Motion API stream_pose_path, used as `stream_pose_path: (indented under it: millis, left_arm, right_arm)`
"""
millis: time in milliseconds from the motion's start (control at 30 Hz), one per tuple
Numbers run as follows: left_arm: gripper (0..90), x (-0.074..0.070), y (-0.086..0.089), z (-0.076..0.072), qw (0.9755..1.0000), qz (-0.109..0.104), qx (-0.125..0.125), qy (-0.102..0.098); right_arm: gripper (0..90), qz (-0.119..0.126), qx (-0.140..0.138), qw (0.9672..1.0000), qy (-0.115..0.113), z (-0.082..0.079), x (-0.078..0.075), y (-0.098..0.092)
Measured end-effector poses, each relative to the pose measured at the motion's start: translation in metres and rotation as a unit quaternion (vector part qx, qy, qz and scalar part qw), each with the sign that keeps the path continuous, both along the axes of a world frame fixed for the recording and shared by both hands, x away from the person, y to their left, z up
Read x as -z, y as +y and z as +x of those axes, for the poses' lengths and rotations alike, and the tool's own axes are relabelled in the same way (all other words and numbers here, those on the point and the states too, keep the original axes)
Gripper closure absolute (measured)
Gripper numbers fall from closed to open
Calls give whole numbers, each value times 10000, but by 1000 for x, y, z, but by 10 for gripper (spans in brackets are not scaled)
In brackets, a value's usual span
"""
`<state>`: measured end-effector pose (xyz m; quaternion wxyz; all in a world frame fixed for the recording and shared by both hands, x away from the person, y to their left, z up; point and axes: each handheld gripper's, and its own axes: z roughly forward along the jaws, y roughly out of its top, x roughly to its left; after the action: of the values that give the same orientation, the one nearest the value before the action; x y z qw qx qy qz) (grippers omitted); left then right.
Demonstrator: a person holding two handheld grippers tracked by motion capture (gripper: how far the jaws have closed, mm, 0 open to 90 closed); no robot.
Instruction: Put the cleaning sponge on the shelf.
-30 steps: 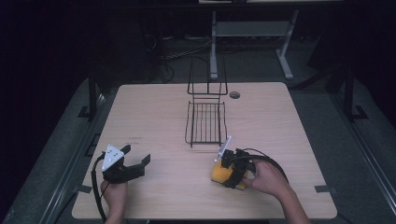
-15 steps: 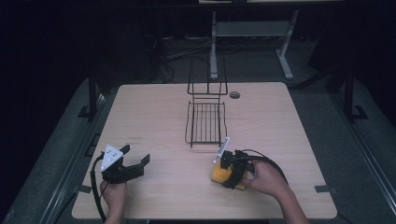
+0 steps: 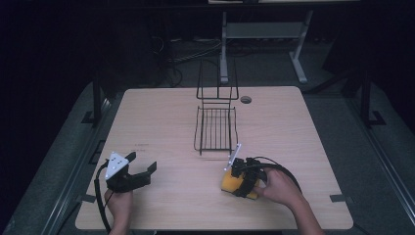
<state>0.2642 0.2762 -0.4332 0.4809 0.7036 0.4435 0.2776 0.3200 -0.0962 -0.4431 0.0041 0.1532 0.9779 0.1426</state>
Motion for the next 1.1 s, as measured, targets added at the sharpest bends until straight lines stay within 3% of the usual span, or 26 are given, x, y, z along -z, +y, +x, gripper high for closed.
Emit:
stream_pose_path:
  millis: [300, 1100]
  left_arm:
    - [128, 0, 0, 0, 10000, 10, -7, -3]
    - [128, 0, 2, 0, 10000, -76, -32, -10]
  right_arm:
    - [216, 119, -115, 9999, -6, 3, -10, 2]
    - [217, 80, -522, 9985, -132, 30, -39, 31]
